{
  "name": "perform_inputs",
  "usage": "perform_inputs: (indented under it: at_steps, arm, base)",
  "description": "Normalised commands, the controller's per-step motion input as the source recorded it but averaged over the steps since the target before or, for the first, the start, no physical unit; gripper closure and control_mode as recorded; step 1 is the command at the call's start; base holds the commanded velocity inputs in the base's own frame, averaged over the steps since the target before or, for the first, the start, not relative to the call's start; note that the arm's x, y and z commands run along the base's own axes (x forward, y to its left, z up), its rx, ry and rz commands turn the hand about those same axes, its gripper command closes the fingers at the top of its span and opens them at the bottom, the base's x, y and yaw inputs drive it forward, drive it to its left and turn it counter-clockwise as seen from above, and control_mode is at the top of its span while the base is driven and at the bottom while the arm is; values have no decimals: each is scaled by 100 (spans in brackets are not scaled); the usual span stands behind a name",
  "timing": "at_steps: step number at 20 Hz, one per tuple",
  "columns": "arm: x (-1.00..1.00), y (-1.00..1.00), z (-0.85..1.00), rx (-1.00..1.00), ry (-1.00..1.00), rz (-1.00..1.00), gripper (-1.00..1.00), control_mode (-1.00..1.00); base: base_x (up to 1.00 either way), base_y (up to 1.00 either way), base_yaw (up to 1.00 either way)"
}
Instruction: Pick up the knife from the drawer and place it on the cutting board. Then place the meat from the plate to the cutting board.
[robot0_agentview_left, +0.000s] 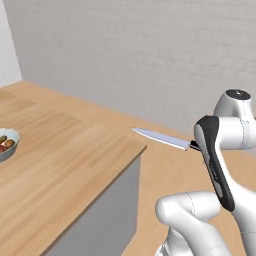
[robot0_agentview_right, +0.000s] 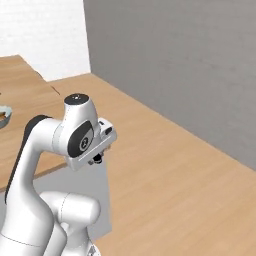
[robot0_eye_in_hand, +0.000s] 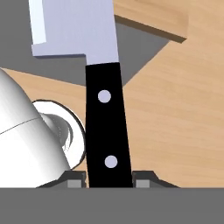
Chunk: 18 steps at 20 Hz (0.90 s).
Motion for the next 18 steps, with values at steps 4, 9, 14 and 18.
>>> perform_inputs:
  at_steps: [4, 9, 14, 18]
  arm:
    - [0, 0, 0, 0, 0, 0, 100, 100]
    - [0, 0, 0, 0, 0, 0, 100, 100]
    - [0, 0, 0, 0, 0, 0, 100, 100]
    - [0, 0, 0, 0, 0, 0, 100, 100]
  base:
    - [100, -87, 35]
    - [100, -84, 37]
    - [100, -72, 38]
    - [100, -69, 41]
